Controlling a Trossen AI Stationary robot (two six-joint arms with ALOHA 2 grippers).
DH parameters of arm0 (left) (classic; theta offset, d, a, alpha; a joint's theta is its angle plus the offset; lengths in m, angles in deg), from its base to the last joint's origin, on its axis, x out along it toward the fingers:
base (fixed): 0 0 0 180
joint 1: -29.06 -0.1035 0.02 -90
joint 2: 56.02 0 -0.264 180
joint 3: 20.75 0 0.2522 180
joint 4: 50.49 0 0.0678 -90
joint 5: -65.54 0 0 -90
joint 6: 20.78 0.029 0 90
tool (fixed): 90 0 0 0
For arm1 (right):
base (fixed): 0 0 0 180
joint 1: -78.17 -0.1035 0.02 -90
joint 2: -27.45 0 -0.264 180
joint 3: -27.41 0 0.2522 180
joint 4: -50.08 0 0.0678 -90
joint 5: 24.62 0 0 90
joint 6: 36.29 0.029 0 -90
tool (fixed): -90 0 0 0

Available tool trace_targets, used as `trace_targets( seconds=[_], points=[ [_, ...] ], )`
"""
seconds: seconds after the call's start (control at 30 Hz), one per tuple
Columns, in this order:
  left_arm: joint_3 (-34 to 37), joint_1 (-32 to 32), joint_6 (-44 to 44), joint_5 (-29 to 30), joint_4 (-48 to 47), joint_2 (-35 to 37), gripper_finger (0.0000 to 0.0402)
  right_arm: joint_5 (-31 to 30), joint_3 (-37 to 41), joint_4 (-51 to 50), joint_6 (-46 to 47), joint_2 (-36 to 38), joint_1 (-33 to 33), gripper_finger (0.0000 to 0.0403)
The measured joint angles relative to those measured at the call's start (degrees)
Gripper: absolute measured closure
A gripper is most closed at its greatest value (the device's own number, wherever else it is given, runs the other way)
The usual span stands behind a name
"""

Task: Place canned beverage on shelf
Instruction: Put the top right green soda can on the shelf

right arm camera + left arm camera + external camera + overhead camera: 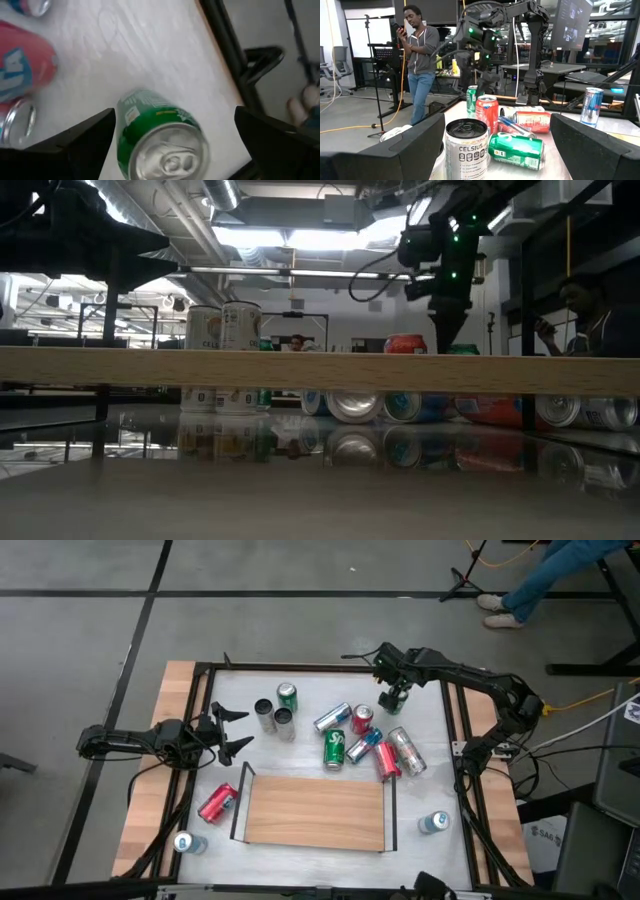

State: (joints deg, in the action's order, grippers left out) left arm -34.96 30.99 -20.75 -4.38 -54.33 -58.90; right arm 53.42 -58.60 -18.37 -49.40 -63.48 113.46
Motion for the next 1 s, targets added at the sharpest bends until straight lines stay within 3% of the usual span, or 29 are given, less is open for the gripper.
trace_targets(
  seconds=[0.27,0.57,1.0],
  points=[
    [0.0,0.0,0.0,0.0,0.0,0.0,0.0047,4.6,-5.7,-11.2,-21.5,0.1,0.0,0.0003],
    [0.0,0.0,0.0,0.0,0.0,0.0,0.0047,5.0,-5.8,-12.1,-34.8,0.1,0.1,0.0003],
    [0.0,0.0,0.0,0.0,0.0,0.0,0.0047,2.3,0.0,-8.3,-39.4,0.1,0.1,0.0003]
  ],
)
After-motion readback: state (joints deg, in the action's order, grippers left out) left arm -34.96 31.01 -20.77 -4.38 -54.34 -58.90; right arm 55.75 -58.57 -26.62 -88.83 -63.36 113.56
